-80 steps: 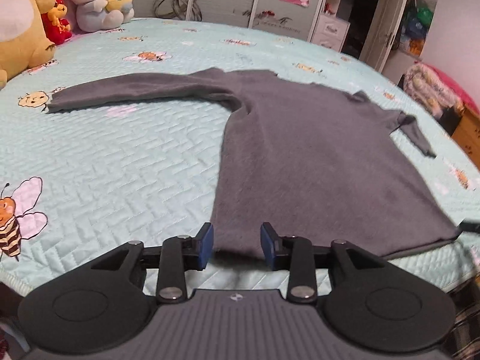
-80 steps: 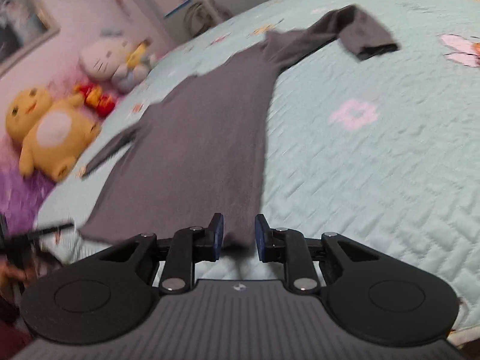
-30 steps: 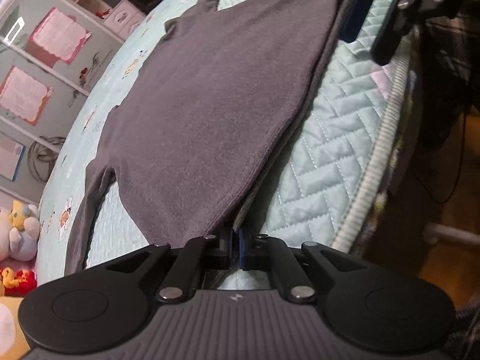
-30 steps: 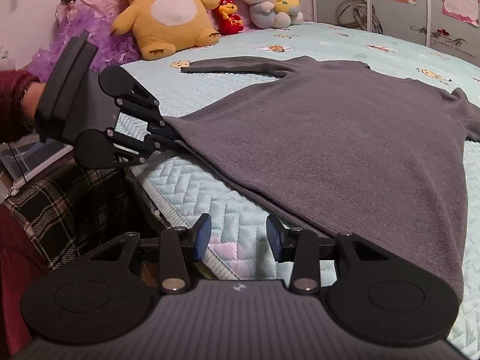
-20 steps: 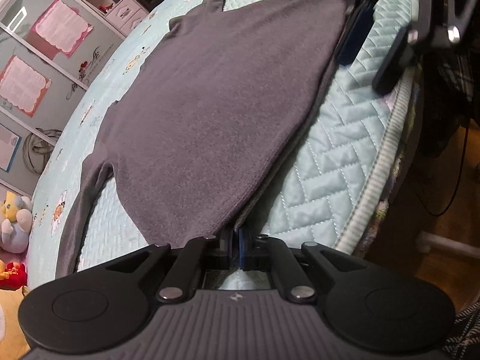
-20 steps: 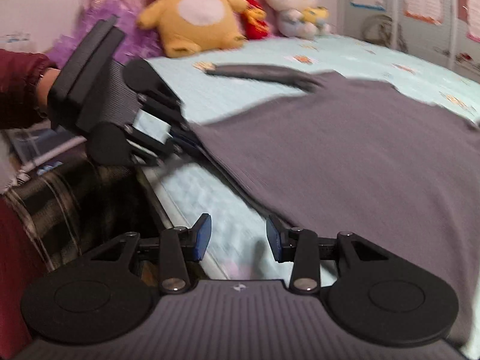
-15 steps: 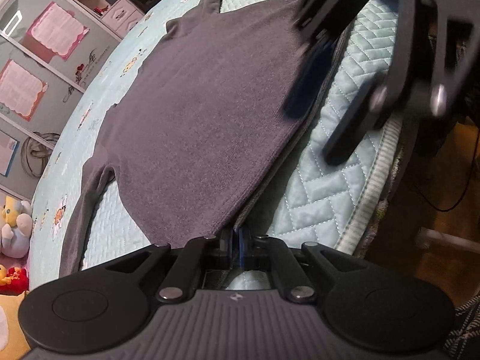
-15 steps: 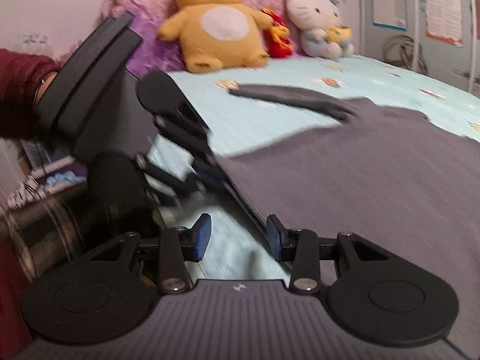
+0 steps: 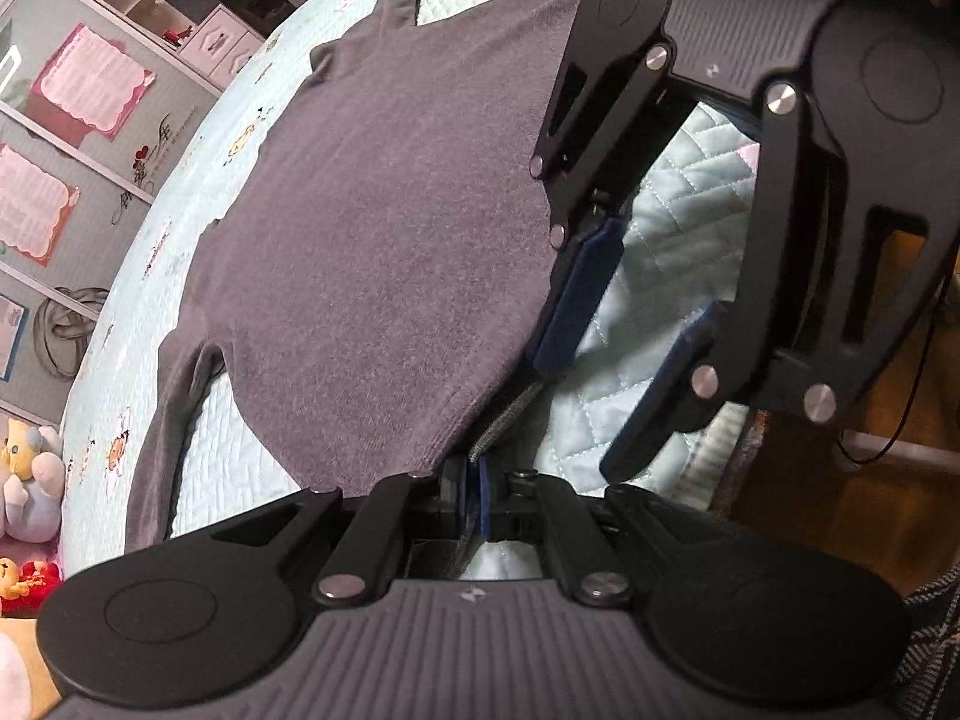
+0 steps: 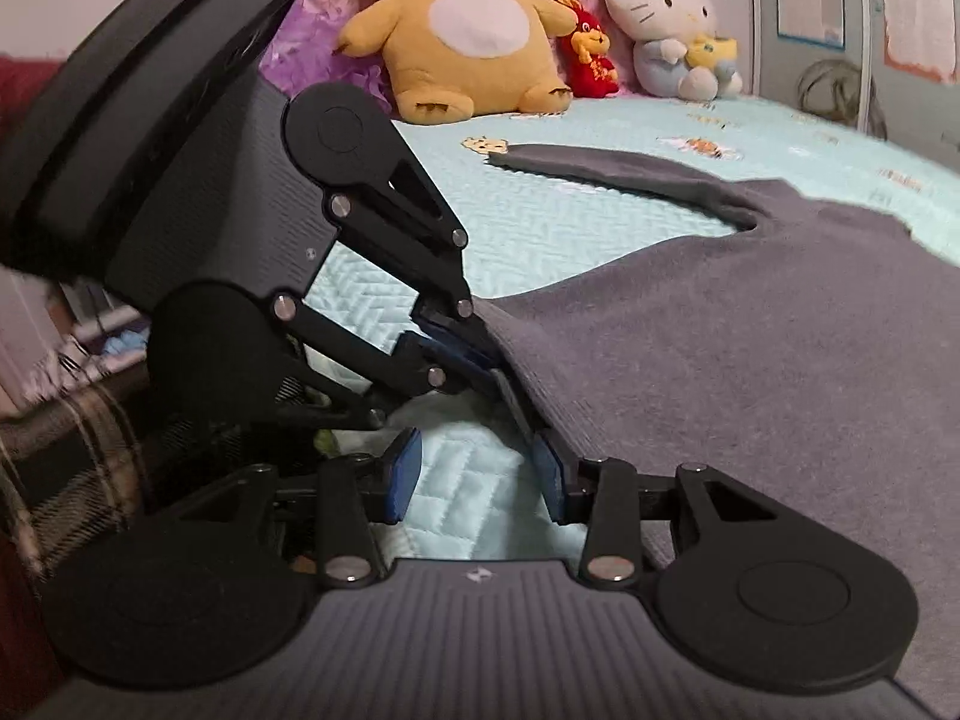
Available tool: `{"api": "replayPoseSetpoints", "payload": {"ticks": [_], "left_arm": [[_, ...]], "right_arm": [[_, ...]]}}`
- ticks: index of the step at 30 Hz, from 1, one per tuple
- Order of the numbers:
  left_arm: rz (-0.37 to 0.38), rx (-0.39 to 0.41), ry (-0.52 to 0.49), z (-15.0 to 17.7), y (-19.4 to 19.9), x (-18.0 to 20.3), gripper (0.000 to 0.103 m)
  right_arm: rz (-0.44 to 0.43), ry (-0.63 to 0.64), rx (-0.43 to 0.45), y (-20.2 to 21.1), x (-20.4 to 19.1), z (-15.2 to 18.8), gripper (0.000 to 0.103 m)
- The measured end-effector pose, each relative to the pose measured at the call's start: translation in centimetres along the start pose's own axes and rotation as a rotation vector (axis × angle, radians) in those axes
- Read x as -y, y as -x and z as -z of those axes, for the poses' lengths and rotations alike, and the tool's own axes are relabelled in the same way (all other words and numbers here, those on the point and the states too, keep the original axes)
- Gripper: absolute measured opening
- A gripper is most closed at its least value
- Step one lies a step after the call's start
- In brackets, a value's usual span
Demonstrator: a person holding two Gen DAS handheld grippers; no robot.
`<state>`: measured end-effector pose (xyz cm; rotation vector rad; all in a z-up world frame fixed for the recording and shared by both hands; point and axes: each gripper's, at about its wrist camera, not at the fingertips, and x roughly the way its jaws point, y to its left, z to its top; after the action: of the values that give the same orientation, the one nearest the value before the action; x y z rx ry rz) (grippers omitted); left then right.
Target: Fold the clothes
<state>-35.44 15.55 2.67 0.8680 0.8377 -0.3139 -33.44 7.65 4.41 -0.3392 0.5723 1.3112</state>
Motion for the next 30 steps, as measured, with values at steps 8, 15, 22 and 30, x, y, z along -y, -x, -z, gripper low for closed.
{"api": "replayPoseSetpoints", "payload": {"ticks": [8, 15, 22, 30], "left_arm": [[0.005, -0.004, -0.002, -0.2, 0.1, -0.4, 0.002], [0.010, -0.009, -0.007, -0.1, -0.1, -0.5, 0.002], [0.011, -0.026, -0.020, 0.3, -0.4, 0.3, 0.002], [-0.001, -0.040, -0.001, 0.5, -1.0, 0.7, 0.001]], "right_arm": [[0.134, 0.111, -0.017, 0.1, -0.7, 0.1, 0.043], [0.253, 0.134, -0.082, 0.9, 1.1, 1.4, 0.028], [0.276, 0.218, -0.118, 1.1, 0.6, 2.3, 0.003], [0.282, 0.227, -0.093, 1.5, 0.7, 2.8, 0.004]]}}
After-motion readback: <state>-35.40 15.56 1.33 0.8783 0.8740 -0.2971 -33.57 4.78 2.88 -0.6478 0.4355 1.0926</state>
